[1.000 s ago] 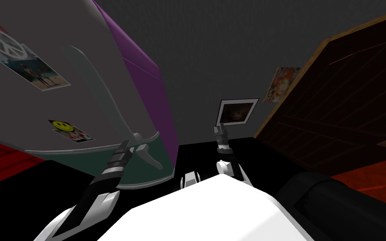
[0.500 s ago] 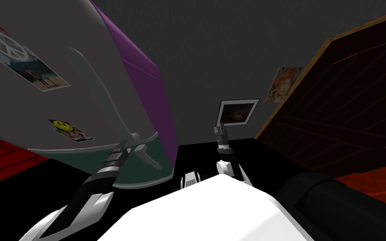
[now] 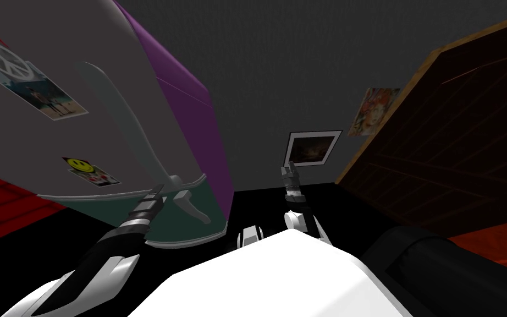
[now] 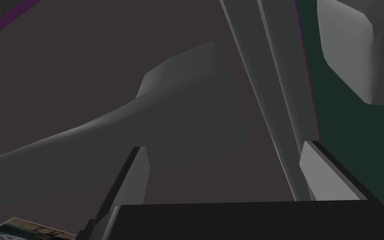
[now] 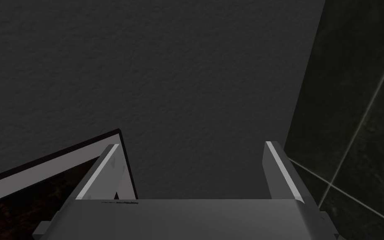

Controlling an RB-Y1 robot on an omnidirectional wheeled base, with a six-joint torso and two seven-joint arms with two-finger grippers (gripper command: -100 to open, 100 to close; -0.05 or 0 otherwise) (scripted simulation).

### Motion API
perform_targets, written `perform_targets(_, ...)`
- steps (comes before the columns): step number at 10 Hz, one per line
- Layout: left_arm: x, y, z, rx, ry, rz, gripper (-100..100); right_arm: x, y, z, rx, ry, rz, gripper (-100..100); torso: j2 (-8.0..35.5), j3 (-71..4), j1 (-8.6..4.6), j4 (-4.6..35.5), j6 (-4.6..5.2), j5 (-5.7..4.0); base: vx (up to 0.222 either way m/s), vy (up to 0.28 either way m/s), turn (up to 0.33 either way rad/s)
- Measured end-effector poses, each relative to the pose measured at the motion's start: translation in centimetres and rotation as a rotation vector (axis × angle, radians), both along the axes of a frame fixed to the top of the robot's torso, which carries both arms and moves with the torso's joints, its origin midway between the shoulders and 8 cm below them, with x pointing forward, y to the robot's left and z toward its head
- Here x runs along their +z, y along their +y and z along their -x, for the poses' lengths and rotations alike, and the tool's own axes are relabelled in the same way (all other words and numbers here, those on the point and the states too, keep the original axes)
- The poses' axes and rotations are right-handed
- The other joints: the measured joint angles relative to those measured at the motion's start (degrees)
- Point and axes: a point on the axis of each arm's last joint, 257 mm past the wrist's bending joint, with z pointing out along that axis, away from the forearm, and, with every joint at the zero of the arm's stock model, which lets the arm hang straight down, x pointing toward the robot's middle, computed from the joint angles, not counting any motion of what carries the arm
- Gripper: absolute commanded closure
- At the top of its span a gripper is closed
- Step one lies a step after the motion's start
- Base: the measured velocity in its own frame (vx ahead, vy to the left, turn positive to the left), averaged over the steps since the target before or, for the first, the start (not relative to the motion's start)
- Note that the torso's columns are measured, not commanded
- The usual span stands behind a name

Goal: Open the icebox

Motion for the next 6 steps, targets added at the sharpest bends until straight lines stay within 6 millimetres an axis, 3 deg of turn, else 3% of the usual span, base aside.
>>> perform_targets(6, 0.9, 1.5, 0.6, 0.051, 0.085, -0.064, -100, 0.0, 0.0, 0.0, 0.000, 0.000, 0.000, 0, 0.0, 0.0, -0.09, 0.0, 0.06, -0.03, 0.009, -0.044, 0.012)
